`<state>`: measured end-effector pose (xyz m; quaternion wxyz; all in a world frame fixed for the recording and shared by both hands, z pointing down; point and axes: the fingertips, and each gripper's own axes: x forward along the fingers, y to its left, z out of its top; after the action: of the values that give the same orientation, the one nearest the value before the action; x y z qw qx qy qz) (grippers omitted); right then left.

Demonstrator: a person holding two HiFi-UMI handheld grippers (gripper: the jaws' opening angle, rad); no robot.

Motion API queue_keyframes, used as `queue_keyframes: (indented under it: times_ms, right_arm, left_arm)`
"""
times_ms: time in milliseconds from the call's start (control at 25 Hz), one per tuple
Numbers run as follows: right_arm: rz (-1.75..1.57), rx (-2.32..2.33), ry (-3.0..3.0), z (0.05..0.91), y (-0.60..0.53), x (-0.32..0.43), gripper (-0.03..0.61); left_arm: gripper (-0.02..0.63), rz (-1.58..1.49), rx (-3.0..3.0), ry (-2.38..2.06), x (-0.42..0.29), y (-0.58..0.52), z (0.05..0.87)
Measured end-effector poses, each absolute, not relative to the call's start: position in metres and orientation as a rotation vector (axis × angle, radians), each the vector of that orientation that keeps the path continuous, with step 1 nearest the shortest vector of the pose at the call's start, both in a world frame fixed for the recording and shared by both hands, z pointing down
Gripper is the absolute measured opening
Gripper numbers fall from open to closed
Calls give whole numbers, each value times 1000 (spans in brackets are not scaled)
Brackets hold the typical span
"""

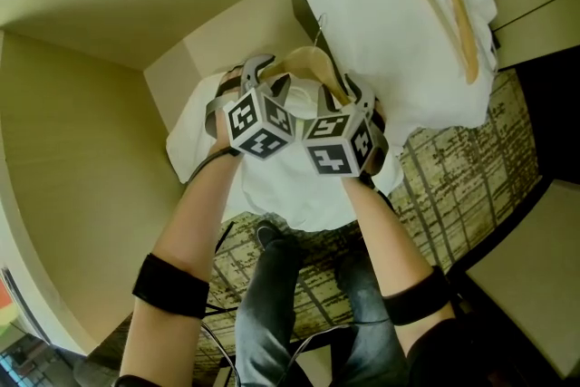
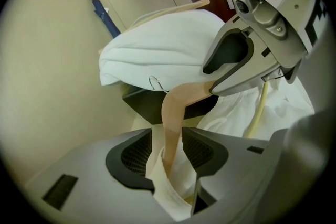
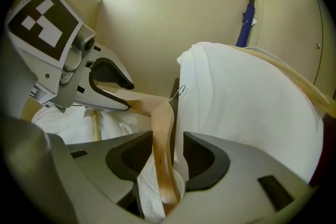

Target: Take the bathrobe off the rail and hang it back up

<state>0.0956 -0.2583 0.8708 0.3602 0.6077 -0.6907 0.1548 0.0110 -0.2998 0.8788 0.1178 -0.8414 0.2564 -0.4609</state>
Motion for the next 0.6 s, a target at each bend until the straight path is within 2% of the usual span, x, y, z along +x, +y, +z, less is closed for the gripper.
queue_keyframes:
  times_ms: [200,360,400,600]
  right_arm:
    - [397,1566,-1790,851,-244,103,204]
    - [416,1529,-1843,811,-227,100,202]
    - [415,1519,-1859,796,-223,98,192]
    - [388,1497,-1935,703,-199,99,52]
  left_arm:
    - [181,-1332,-2458,800,2,-286,852]
    - [178,-1297,-2464,883,-7,-271,798]
    - [158,-1280,-2468,914,-9,-266,779]
    - [6,-1188,-2492,1087,-22,-235,675]
